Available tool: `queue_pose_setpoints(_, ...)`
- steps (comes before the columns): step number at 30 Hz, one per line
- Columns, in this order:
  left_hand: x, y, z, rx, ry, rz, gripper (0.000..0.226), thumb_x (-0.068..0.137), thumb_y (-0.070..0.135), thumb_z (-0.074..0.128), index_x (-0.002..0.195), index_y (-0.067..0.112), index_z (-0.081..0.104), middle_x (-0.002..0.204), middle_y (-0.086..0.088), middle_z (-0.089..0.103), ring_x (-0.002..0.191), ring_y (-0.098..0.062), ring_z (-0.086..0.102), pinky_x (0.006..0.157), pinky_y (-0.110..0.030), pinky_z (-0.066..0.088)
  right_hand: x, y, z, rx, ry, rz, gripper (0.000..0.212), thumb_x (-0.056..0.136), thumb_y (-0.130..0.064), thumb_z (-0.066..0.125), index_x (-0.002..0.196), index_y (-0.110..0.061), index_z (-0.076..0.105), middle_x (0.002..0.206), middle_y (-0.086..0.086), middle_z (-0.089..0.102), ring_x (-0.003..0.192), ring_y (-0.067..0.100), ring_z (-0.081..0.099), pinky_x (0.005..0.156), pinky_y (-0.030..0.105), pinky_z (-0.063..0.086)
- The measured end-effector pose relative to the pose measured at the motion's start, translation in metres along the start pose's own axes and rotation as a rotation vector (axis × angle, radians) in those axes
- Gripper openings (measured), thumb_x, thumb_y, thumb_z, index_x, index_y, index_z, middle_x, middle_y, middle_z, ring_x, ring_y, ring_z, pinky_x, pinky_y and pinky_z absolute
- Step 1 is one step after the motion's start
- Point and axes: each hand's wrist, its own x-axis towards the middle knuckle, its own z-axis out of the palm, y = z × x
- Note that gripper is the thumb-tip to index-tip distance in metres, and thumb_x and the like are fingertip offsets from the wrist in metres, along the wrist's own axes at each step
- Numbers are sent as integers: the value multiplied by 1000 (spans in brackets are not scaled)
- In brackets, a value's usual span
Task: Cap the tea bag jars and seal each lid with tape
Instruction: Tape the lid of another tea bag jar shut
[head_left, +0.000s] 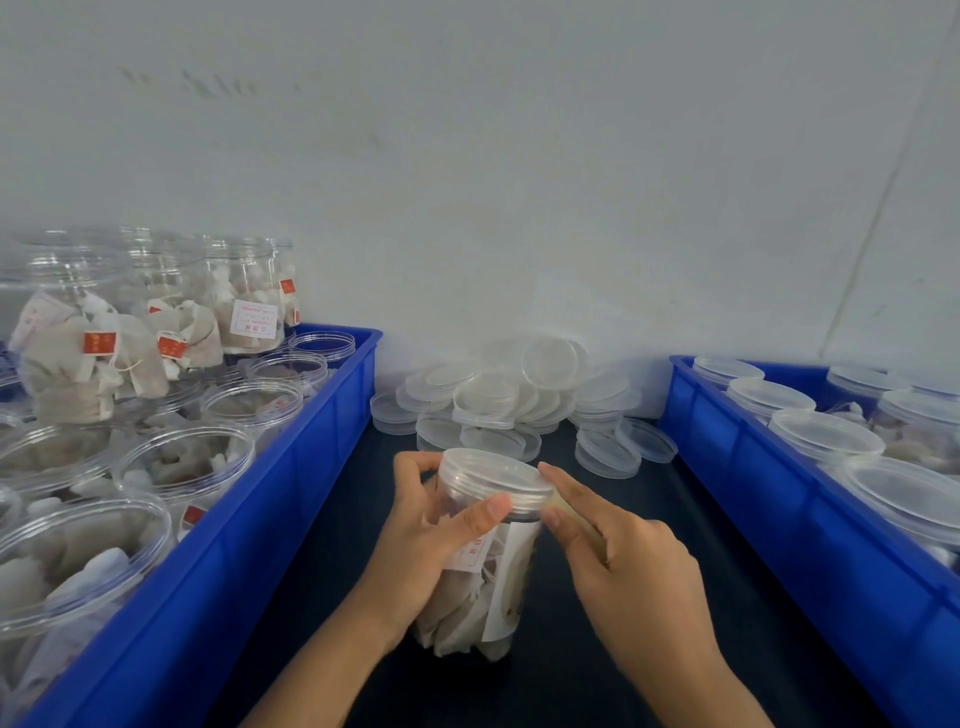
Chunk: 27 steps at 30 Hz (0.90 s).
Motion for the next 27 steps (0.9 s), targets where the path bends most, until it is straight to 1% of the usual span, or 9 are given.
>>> queue_pose_setpoints(4, -7, -1, 13, 281, 170, 121, 69, 63, 73, 57, 122, 38, 47, 118, 29, 42, 107, 8, 55, 84, -18, 52, -3, -3, 4, -30, 39, 13, 47, 91, -63, 24, 138, -61, 27, 52, -11, 44, 51, 4, 47, 55, 18, 42)
queue_pose_setpoints(8, -11, 0, 20, 480, 229, 123, 113, 53, 85, 60, 149, 38, 23, 127, 31, 42, 117, 9, 45, 91, -16, 41, -7, -7, 8, -45, 62, 8, 48, 93, -59, 24, 140, -60, 20, 56, -15, 43, 55, 4, 48, 55, 21, 43)
queue_pose_setpoints(9, -10, 0, 20, 491, 247, 124, 115, 48, 85, 65, 147, 38, 28, 126, 28, 47, 117, 8, 47, 93, -19, 42, -9, -8, 8, -52, 62, -1, 48, 93, -57, 26, 141, -60, 18, 57, -15, 43, 56, 4, 48, 56, 22, 44)
queue_pose_setpoints(11, -8, -1, 19, 452, 285, 120, 96, 44, 82, 72, 128, 46, 43, 114, 29, 58, 108, 13, 52, 86, -17, 45, -11, -10, 8, -43, 52, -53, 51, 94, -51, 27, 143, -58, 14, 58, -16, 44, 57, 4, 50, 56, 21, 44)
queue_pose_setpoints(13, -5, 0, 17, 401, 310, 87, 77, 42, 77, 73, 109, 49, 48, 102, 33, 60, 98, 20, 53, 75, -13, 42, -12, -13, 8, -7, 1, -111, 54, 95, -47, 26, 145, -56, 9, 59, -18, 45, 58, 2, 51, 56, 17, 41)
queue_pose_setpoints(15, -2, 0, 13, 354, 337, 54, 74, 40, 77, 74, 103, 46, 50, 98, 30, 63, 93, 16, 57, 72, -14, 43, -11, -13, 9, 56, -25, -121, 54, 95, -45, 29, 144, -56, 8, 60, -19, 43, 55, -1, 49, 55, 16, 38)
queue_pose_setpoints(20, 0, -3, 8, 329, 373, 48, 79, 36, 79, 70, 103, 42, 52, 97, 22, 65, 90, 17, 58, 68, -13, 45, -8, -15, 2, 240, -93, 126, 41, 83, -69, 27, 113, -41, 29, 61, -8, 52, 52, 2, 51, 55, 19, 38)
queue_pose_setpoints(24, -2, -4, 3, 290, 329, 77, 80, 40, 70, 76, 110, 34, 57, 101, 15, 69, 93, 5, 65, 77, -22, 52, -5, -14, -6, 52, -132, 69, 49, 82, -70, 18, 85, -30, 46, 66, -5, 54, 58, 8, 52, 55, 21, 40)
queue_pose_setpoints(27, -6, -1, 2, 221, 263, 107, 76, 45, 60, 79, 109, 25, 62, 101, 12, 72, 94, -3, 68, 75, -21, 54, -2, -9, -9, -91, -50, -25, 44, 85, -65, 16, 79, -30, 43, 66, -6, 52, 61, 8, 52, 56, 20, 40)
